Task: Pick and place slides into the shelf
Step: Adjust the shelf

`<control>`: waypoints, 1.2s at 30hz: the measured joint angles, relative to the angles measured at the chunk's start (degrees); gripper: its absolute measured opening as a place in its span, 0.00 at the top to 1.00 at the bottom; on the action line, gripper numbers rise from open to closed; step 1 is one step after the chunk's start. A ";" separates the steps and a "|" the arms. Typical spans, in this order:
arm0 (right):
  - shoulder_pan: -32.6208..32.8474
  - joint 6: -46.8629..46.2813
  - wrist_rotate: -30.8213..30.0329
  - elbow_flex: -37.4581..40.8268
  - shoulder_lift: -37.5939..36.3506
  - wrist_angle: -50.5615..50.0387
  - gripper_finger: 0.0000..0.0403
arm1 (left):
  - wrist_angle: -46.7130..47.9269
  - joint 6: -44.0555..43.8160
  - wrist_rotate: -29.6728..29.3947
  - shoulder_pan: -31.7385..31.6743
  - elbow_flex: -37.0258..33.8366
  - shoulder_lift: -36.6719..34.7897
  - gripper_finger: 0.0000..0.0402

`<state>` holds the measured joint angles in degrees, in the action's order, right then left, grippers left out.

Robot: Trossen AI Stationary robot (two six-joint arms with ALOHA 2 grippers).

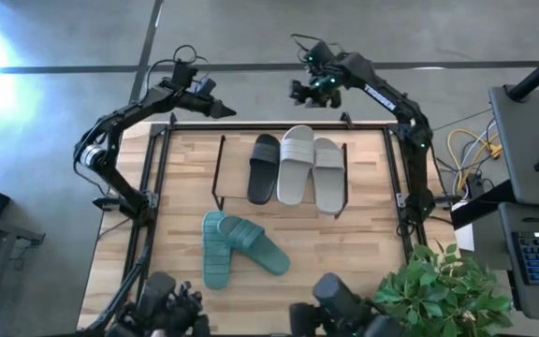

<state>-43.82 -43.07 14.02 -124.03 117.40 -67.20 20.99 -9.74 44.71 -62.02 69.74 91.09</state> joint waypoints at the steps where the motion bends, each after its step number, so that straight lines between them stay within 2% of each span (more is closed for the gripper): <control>1: 0.44 0.56 0.12 -1.29 0.50 -0.66 0.54 | 0.07 -0.04 0.07 -0.44 0.63 1.37 0.43; 9: 2.41 6.67 -0.95 -7.63 -0.68 -4.56 0.54 | 1.05 -0.89 0.37 -3.26 7.04 10.66 0.43; 14: 4.26 10.05 -1.01 -11.00 -2.05 -8.58 0.54 | 6.71 -2.08 9.57 -2.56 9.57 17.58 0.43; 19: 5.82 14.34 0.29 -10.80 -5.60 -7.39 0.54 | 6.68 -4.99 10.38 -0.67 12.51 22.65 0.43; 22: 5.13 16.03 -0.48 -10.95 -8.65 -6.51 0.54 | 7.09 -4.69 6.83 0.07 13.64 23.19 0.43; 26: 3.37 17.59 -1.18 -10.93 -13.01 -3.07 0.54 | 8.29 0.30 -7.61 1.03 14.16 21.41 0.43; 28: 2.26 17.50 -1.14 -10.93 -15.32 0.38 0.54 | 8.62 2.40 -11.21 1.41 14.77 20.64 0.43; 34: -2.56 17.02 -2.16 -10.97 -20.82 14.79 0.54 | 7.84 3.27 -11.40 2.45 16.18 23.13 0.43; 36: -4.46 16.40 -2.54 -10.97 -21.87 16.83 0.54 | 7.18 6.60 -8.96 2.63 16.26 25.03 0.43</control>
<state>-48.29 -26.67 11.48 -135.00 95.53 -50.37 28.18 -3.14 35.74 -59.39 86.00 116.12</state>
